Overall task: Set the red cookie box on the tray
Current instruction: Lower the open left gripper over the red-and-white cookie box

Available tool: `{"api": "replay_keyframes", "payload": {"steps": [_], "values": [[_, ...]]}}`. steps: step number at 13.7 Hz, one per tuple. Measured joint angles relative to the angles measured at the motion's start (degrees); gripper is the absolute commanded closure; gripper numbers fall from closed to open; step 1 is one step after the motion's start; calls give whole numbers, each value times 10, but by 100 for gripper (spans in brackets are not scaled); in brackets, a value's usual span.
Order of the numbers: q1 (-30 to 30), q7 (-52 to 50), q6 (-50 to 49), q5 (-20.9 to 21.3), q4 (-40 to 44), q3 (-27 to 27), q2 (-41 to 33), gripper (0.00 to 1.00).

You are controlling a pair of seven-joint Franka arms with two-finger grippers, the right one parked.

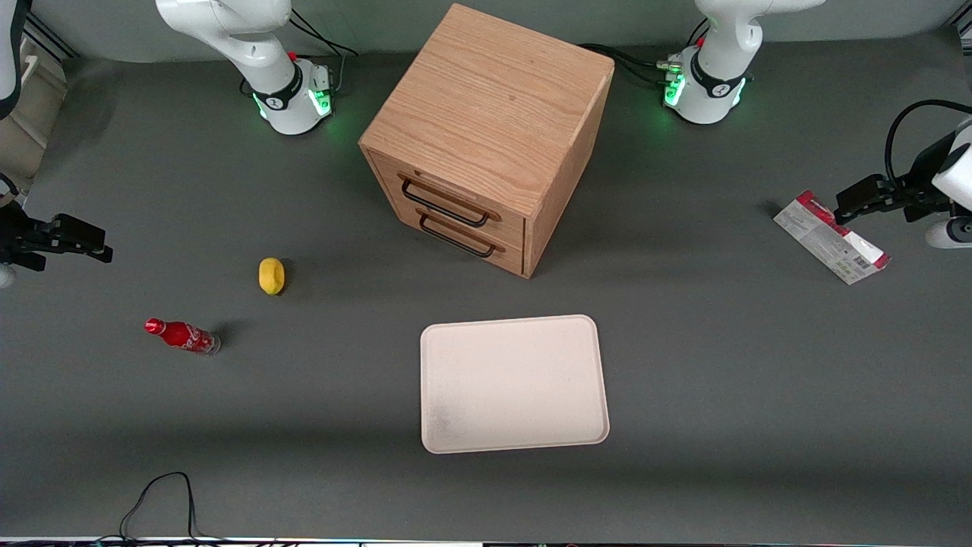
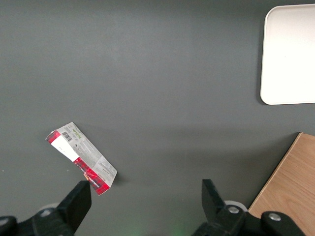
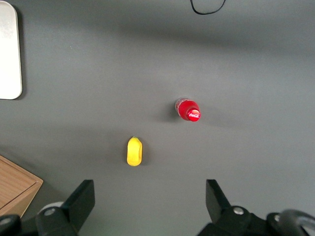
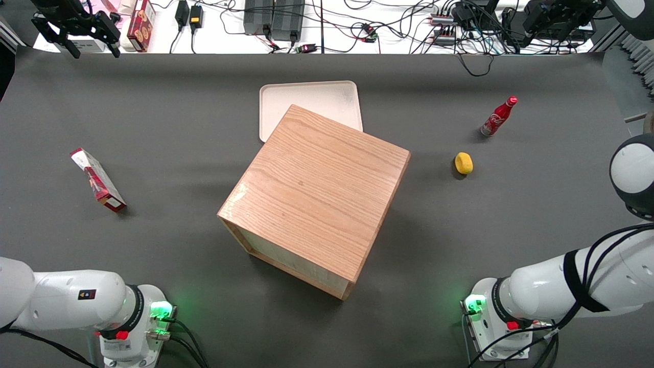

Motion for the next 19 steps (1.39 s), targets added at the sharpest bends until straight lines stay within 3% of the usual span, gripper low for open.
{"api": "replay_keyframes", "payload": {"steps": [11, 14, 19], "values": [[23, 0, -28, 18, -15, 12, -9, 0], [75, 0, -17, 32, -82, 18, -54, 0], [211, 3, 37, 33, -209, 24, -139, 0]]}}
